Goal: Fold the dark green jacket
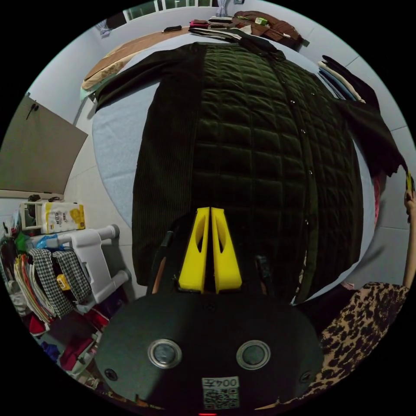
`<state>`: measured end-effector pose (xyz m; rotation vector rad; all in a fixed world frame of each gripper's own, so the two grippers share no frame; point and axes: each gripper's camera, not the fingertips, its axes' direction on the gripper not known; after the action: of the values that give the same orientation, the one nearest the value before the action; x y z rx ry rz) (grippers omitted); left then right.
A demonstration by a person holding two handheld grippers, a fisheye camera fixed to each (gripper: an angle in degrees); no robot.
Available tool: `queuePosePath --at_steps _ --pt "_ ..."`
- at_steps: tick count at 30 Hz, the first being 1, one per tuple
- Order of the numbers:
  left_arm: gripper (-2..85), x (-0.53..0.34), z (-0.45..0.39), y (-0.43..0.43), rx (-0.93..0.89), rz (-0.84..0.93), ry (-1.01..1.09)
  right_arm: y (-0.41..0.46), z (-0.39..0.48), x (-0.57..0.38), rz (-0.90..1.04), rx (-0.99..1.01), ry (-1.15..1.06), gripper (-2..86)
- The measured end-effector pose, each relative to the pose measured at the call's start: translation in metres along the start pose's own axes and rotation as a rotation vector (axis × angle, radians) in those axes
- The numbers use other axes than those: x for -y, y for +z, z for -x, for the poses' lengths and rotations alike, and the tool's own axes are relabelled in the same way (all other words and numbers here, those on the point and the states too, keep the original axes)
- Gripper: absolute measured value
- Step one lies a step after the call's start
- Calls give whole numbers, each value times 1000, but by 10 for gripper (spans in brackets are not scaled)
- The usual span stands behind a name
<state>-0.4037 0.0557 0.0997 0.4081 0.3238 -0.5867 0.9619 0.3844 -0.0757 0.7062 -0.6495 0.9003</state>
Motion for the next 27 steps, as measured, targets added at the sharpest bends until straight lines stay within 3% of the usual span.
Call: queuePosePath --at_steps 7,13,16,21,24,27 --pt "4 8 20 -8 -71 -3 20 95 166 -40 237 24 -372 25" --pt "5 12 40 -14 -140 -19 32 209 272 -202 640 181 -650 62" --pt "5 13 49 -17 -156 -35 46 246 277 -284 833 273 -625 98" --pt "8 13 64 -22 -190 -64 72 263 235 -351 999 62 -605 104" --pt "13 15 77 -25 -251 -64 96 260 192 -371 1106 -209 -617 103" --pt "22 23 96 -36 -455 -95 52 245 153 -383 1156 -440 -591 107"
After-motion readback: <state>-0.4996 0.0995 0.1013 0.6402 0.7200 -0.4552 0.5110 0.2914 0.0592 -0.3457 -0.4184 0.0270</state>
